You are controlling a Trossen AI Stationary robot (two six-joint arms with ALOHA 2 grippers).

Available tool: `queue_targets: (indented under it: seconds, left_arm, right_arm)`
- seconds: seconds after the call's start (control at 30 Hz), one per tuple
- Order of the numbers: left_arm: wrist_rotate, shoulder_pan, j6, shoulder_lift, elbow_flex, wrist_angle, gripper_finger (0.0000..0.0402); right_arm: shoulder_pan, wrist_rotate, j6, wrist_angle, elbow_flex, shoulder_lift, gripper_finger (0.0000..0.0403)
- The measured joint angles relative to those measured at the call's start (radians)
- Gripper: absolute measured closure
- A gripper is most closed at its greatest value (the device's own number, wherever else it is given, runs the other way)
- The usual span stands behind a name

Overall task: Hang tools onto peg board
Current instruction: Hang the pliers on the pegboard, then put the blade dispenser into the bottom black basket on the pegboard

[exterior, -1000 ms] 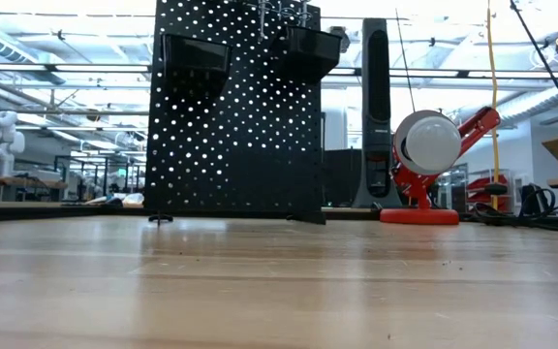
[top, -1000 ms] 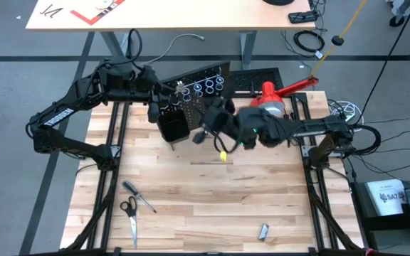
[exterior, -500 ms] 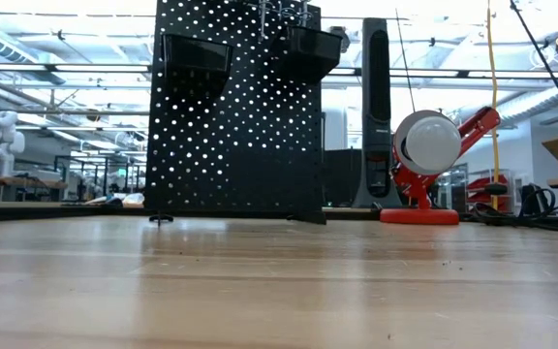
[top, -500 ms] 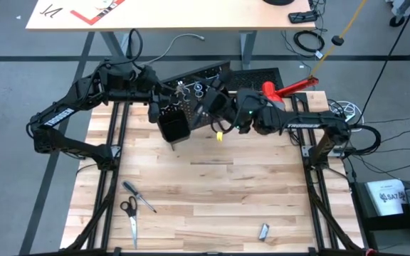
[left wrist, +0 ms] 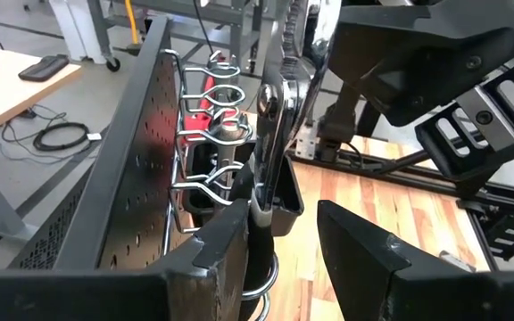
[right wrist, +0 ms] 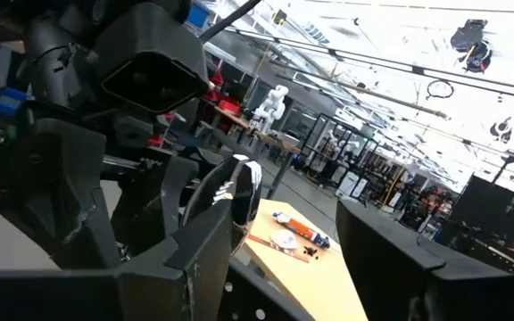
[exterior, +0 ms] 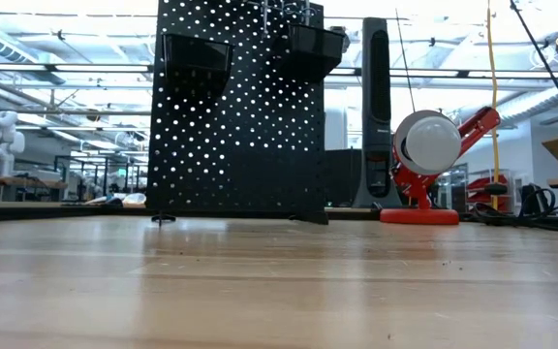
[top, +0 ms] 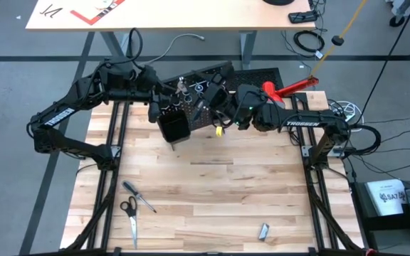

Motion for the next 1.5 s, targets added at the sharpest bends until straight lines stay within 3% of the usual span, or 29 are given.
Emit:
queue_targets:
  seconds: [0.33, 0.57, 0.67, 0.8, 1.17, 1.5]
  left_arm:
    - [0.005, 0.000, 0.000, 0.000, -0.001, 0.035, 0.0264]
    - [0.010, 0.000, 0.007, -0.004, 0.000, 0.044, 0.0335]
    - [0.009, -0.005, 0.003, -0.004, 0.001, 0.042, 0.0345]
    - [0.019, -0.007, 0.001, -0.004, 0.001, 0.044, 0.0316]
    - [0.028, -0.019, -0.026, -0.018, 0.001, 0.095, 0.0150]
    - [0.022, -0.046, -0.026, -0.066, 0.001, 0.192, 0.0132]
  right_arm:
    - [-0.001, 0.002, 0.001, -0.014, 0.000, 0.000, 0.0206]
    - [-0.001, 0.004, 0.011, -0.046, 0.000, -0.001, 0.0206]
    - [-0.001, 0.000, 0.019, -0.058, 0.000, -0.001, 0.0206]
    - [-0.001, 0.000, 0.019, -0.063, 0.000, -0.001, 0.0206]
    - [0.014, -0.005, -0.008, -0.097, 0.000, 0.000, 0.0206]
    - [0.056, -0.002, -0.029, -0.136, 0.000, 0.000, 0.0206]
